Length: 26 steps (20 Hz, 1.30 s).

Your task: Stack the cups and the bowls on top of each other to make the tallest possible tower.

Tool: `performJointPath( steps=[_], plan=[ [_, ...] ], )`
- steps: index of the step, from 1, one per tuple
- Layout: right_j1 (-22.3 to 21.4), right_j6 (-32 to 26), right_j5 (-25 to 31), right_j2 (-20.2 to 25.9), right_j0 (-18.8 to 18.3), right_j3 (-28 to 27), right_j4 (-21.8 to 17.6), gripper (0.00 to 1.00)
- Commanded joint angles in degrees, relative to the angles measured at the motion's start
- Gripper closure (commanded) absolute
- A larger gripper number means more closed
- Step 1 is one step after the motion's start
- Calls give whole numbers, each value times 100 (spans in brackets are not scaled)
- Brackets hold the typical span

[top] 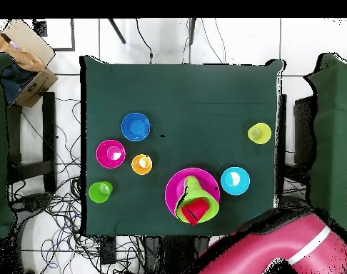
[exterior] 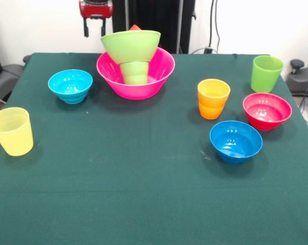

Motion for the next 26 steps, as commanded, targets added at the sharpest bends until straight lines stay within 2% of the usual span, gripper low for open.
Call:
performJointPath(
  steps=[1, 7, 11, 17, 23, 26],
  plan=[
    [612, 389, -307, 326, 353, -427, 169, 0],
    [160, 923, -552, 840, -239, -307, -730, 0],
    [23, 1196, -720, 1121, -504, -241, -1115, 0],
    [112, 1123, -1067, 1222, -571, -136, -1213, 0],
    [468, 996, -1658, 1295, -704, -201, -1328, 0],
    [638, 1027, -1927, 1355, -816, -292, -1560, 0]
  ],
)
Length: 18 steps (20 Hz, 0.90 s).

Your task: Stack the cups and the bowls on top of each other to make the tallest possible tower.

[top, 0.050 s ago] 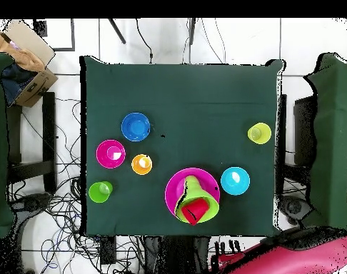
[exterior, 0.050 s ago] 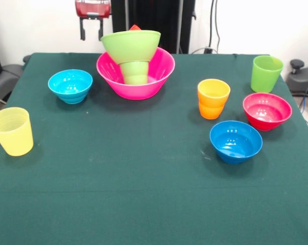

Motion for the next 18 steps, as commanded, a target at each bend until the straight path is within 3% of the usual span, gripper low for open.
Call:
performJointPath(
  steps=[1, 7, 11, 14, 18],
  plan=[
    [830, 816, -181, 1052, -68, -303, -895, 0],
    [1051, 1350, -892, 1286, -454, -575, -1824, 0],
    [1036, 1997, -1110, 1391, -416, -706, -2413, 0],
    [1075, 2357, -1103, 1377, -246, -760, -2512, 0],
    [1178, 2376, -1737, 1510, -420, -753, -2513, 0]
  ],
)
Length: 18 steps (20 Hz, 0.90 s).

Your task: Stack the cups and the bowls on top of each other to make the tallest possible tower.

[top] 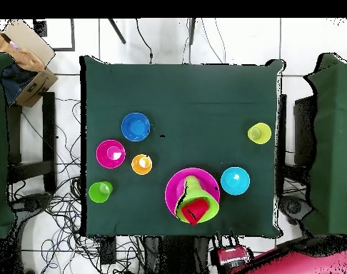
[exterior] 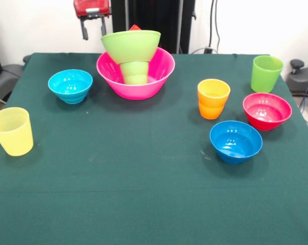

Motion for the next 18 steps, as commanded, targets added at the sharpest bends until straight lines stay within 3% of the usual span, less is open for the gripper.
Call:
performJointPath(
  steps=[1, 10, 12, 14, 18],
  plan=[
    [886, 1250, -60, 1162, 22, -68, -876, 0],
    [1391, 102, -1016, 1150, 259, 62, -127, 0],
    [1408, -111, -971, 995, 591, 147, 320, 0],
    [1155, 102, -325, 653, 1279, 342, 1075, 0],
    [718, 629, 46, 434, 2164, 615, 2014, 0]
  ],
)
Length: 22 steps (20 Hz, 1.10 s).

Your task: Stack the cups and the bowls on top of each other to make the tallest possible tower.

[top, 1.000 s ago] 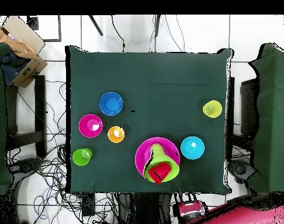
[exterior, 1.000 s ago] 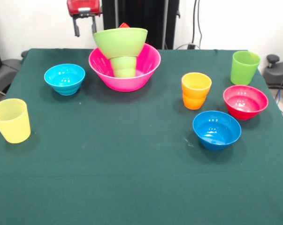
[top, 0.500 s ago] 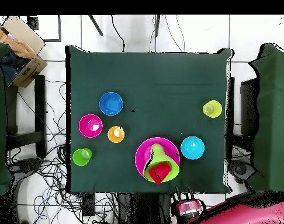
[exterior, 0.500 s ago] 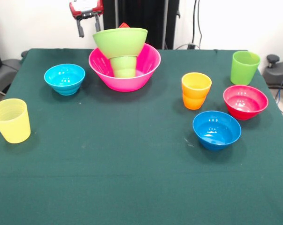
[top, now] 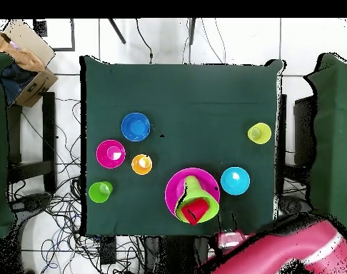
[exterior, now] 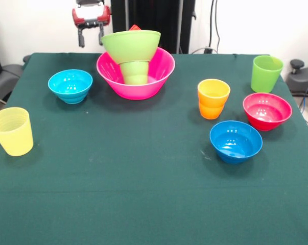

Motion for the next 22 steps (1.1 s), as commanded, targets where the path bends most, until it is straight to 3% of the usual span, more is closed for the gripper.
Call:
performJointPath(
  steps=[1, 8, 12, 16, 21, 22],
  plan=[
    [240, 99, 1362, 555, 1471, 855, 923, 0],
    [-351, 827, 2045, 535, 2607, 1158, 2013, 0],
    [-517, 987, 2175, 508, 2909, 1258, 2214, 0],
    [-1000, 1228, 3058, 408, 3083, 1352, 2142, 0],
    [-806, 1147, 3452, 358, 3204, 1223, 2330, 0],
    [-445, 998, 3390, 214, 3188, 1101, 2312, 0]
  ],
)
